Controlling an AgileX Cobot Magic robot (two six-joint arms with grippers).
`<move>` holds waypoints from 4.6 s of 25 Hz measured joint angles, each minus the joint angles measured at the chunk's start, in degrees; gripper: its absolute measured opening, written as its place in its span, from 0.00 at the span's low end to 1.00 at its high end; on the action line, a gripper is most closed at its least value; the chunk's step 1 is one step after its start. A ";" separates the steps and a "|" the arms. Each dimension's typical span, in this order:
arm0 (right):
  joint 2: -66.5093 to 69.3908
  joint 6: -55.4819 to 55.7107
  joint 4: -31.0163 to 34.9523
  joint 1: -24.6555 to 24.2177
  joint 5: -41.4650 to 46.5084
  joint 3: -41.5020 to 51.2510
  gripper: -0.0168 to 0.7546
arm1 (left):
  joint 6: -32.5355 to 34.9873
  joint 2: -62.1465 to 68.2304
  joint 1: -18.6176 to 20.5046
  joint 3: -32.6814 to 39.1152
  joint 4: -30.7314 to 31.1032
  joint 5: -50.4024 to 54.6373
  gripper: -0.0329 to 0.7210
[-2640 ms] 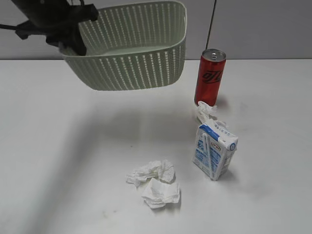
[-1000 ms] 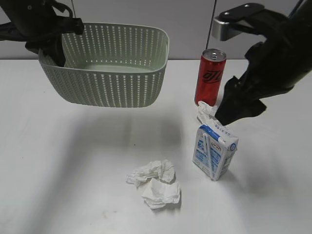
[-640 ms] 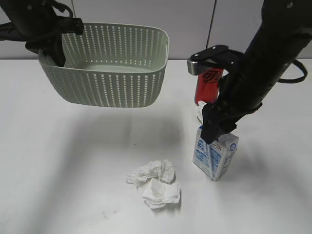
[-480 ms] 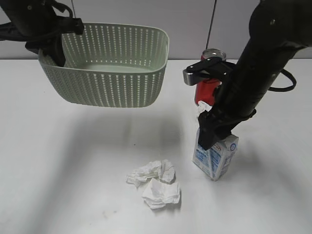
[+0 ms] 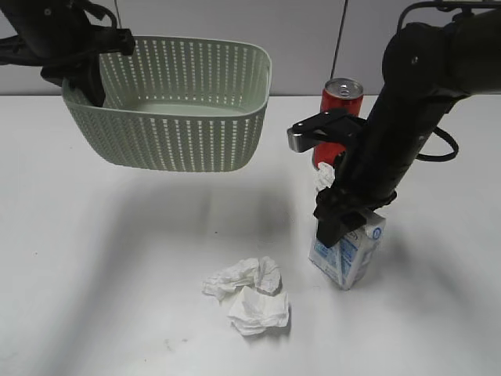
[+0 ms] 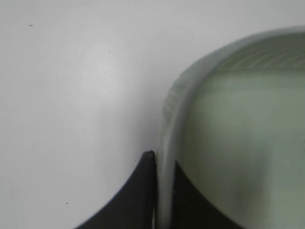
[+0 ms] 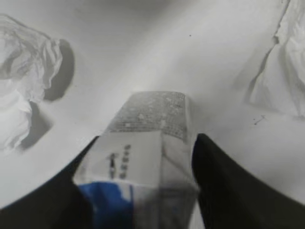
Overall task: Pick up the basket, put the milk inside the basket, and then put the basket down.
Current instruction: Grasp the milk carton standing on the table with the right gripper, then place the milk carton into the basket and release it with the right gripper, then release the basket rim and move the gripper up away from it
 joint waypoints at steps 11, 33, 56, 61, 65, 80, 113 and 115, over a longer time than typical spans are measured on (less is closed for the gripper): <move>-0.44 4.56 -0.13 0.00 6.03 -3.21 0.41 | 0.00 0.07 0.00 0.00 0.11 -1.75 0.04; 1.38 16.67 -6.43 7.88 22.55 -46.57 0.40 | 0.29 10.66 -5.60 0.00 1.33 -8.06 0.04; 19.14 35.39 -11.42 8.44 17.30 -46.63 0.42 | 0.42 10.66 -5.18 0.00 1.52 -10.68 0.04; 19.14 32.66 -9.14 8.44 17.01 -47.63 0.80 | 0.70 11.11 -5.12 0.11 3.10 -9.80 0.04; 19.24 32.12 -9.02 8.44 19.71 -51.06 0.86 | 0.85 11.11 -5.12 0.18 3.04 -9.44 0.04; 3.59 23.81 -6.31 -3.85 21.99 -49.70 0.83 | 0.80 10.97 -2.13 0.18 -3.95 -5.30 0.04; -76.46 21.21 -9.30 -17.30 13.41 31.79 0.79 | 1.06 9.71 -1.36 0.18 -8.50 -7.36 0.04; -82.56 21.21 -9.25 -17.30 13.46 34.62 0.79 | 1.12 9.71 -1.36 0.18 -8.44 -8.01 0.04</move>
